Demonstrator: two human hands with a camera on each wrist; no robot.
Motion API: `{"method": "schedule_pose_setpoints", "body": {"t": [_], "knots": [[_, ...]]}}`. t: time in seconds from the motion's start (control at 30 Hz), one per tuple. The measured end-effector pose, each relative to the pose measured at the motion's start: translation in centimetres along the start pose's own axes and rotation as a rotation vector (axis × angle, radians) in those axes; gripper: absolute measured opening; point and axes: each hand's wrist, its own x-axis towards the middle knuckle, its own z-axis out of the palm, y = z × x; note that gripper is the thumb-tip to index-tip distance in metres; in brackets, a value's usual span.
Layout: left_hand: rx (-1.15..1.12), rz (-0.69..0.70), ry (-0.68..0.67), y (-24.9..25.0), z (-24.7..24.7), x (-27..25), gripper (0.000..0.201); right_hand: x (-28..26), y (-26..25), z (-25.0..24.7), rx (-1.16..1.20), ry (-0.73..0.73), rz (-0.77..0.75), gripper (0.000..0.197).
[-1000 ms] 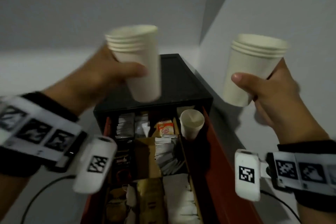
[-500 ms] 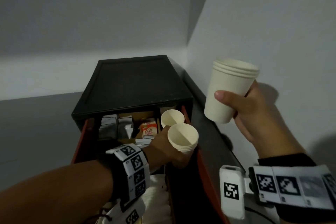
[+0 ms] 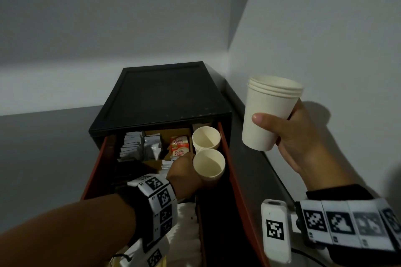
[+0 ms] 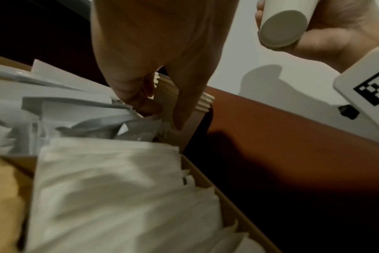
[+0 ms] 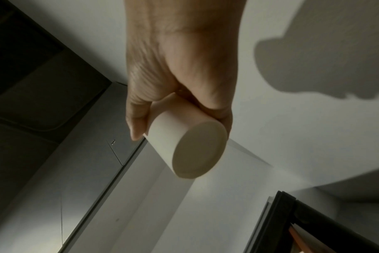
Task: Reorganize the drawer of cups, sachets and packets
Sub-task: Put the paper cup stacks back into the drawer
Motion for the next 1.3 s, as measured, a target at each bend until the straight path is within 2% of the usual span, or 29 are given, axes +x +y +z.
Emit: {"method": "schedule_pose_setpoints", "body": {"t": [0.1, 0.2, 0.27, 0.33, 0.37, 0.4, 0.43, 0.5, 0.53, 0.6, 0.77, 0.8, 0.87, 0.93, 1.0, 1.07, 1.17, 1.3], "knots": [[0.059, 0.017, 0.027, 0.6, -0.2, -0.1, 0.059, 0.0, 0.2, 0.2, -0.003, -0.006, 0.013, 0.068], [0.12, 0.005, -0.008, 0.9, -0.9, -0.2, 0.05, -0.1, 0.2, 0.6, -0.039, -0.01, 0.036, 0.074], [0.173, 0.006, -0.018, 1.7, -1.8, -0.4, 0.049, -0.3, 0.3, 0.8, -0.059, -0.021, 0.045, 0.079], [0.231, 0.064, 0.043, 3.4, -3.5, -0.7, 0.055, -0.5, 0.3, 1.2, -0.071, -0.04, 0.065, 0.082], [0.142, 0.103, 0.057, 4.6, -4.7, -1.1, 0.058, -0.6, 0.4, 1.5, -0.073, -0.05, 0.077, 0.084], [-0.032, 0.126, 0.01, 6.0, -6.2, -1.6, 0.061, -0.8, 0.5, 1.8, -0.073, -0.061, 0.088, 0.085], [-0.228, 0.168, -0.095, 7.5, -7.8, -2.2, 0.062, -0.9, 0.6, 2.3, -0.082, -0.076, 0.097, 0.086], [-0.469, 0.279, -0.314, 9.9, -10.7, -4.0, 0.066, -1.3, 0.6, 3.4, -0.129, -0.13, 0.112, 0.09], [-0.525, 0.335, -0.391, 10.6, -11.6, -4.8, 0.065, -1.5, 0.5, 3.8, -0.145, -0.175, 0.123, 0.091], [-0.529, 0.409, -0.42, 11.4, -12.3, -5.9, 0.06, -1.8, 0.0, 4.5, -0.166, -0.302, 0.143, 0.088], [-0.505, 0.412, -0.343, 10.1, -10.3, -6.9, 0.062, -1.8, -1.7, 2.9, -0.396, -0.539, 0.235, 0.06], [-0.504, 0.404, -0.358, 9.4, -9.5, -6.9, 0.064, -1.7, -1.5, 2.2, -0.437, -0.535, 0.27, 0.057], [-0.48, 0.349, -0.392, 7.7, -7.6, -6.9, 0.07, -1.4, -0.7, 1.0, -0.537, -0.439, 0.368, 0.055], [-0.379, 0.309, -0.408, 5.8, -5.6, -6.4, 0.08, -1.4, 0.4, 0.4, -0.65, -0.369, 0.463, 0.053], [-0.237, 0.314, -0.44, 4.2, -3.6, -5.8, 0.087, -1.7, 1.8, 0.2, -0.764, -0.397, 0.54, 0.05], [-0.167, 0.301, -0.464, 3.0, -2.0, -5.5, 0.083, -2.1, 3.0, 0.3, -0.854, -0.46, 0.592, 0.05], [-0.166, 0.308, -0.474, 2.0, -0.3, -5.7, 0.077, -2.8, 4.5, 0.7, -0.864, -0.51, 0.654, 0.055], [-0.134, 0.292, -0.431, 0.7, -0.1, -5.5, 0.079, -3.4, 5.4, 0.7, -0.791, -0.496, 0.682, 0.056]]}}
